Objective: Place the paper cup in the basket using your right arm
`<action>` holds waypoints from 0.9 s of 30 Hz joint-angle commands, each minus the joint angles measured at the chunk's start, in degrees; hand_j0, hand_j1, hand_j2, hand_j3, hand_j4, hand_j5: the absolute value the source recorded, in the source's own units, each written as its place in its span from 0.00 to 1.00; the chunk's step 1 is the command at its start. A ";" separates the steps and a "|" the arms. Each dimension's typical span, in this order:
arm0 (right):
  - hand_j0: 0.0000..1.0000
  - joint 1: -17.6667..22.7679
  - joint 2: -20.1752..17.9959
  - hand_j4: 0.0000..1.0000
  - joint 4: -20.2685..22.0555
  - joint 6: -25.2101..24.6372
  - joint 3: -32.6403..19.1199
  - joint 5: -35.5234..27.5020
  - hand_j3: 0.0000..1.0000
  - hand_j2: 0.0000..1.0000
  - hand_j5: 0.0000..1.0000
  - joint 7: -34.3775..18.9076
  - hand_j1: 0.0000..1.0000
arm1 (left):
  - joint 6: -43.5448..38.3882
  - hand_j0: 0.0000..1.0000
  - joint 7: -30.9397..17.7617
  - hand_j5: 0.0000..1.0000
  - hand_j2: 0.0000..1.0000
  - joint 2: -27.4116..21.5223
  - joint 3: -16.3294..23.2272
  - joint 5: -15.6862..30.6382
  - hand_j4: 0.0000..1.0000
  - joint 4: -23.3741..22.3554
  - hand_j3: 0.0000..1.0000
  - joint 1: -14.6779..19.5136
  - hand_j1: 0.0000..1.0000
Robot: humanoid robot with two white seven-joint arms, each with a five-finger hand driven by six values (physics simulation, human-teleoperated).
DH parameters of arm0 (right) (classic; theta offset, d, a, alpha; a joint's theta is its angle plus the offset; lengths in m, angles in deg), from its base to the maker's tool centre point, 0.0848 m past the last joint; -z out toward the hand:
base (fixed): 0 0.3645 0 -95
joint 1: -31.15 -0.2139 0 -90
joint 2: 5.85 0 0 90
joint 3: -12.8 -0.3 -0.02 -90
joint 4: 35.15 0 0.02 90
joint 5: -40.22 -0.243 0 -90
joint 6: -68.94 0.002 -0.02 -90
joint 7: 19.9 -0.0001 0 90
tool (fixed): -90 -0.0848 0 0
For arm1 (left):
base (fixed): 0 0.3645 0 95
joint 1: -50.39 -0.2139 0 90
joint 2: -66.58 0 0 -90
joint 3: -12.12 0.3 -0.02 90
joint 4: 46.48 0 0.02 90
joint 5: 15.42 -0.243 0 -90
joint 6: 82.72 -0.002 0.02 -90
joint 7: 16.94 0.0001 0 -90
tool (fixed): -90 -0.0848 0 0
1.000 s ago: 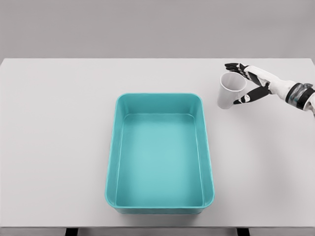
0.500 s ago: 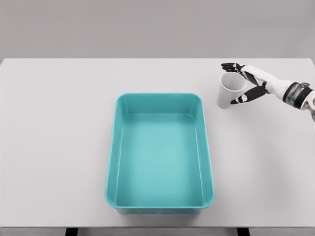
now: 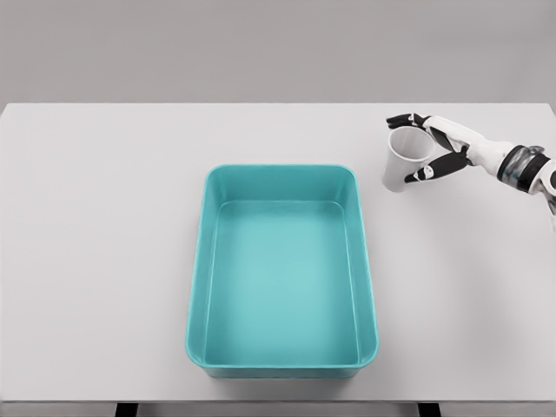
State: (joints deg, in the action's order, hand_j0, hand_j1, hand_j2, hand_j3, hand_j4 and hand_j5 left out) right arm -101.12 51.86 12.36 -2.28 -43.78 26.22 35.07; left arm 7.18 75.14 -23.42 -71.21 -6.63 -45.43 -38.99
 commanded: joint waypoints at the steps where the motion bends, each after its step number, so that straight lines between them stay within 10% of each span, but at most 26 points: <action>1: 0.79 0.00 -0.06 0.79 0.05 -0.07 -0.02 -0.24 0.79 0.79 0.79 0.02 0.79 | 0.02 1.00 -0.06 1.00 1.00 0.00 0.01 0.00 1.00 0.00 1.00 0.00 1.00; 27: 0.69 0.09 -0.41 0.69 2.59 1.69 -2.75 -0.59 0.69 0.69 0.69 0.02 0.69 | 0.02 1.00 -0.06 1.00 1.00 0.00 0.01 0.00 1.00 0.00 1.00 0.00 1.00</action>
State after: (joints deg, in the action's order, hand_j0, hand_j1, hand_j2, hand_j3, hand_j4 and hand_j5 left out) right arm -101.04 51.60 14.78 -0.92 -46.09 26.08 35.08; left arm 7.18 75.16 -23.42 -71.21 -6.63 -45.42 -38.99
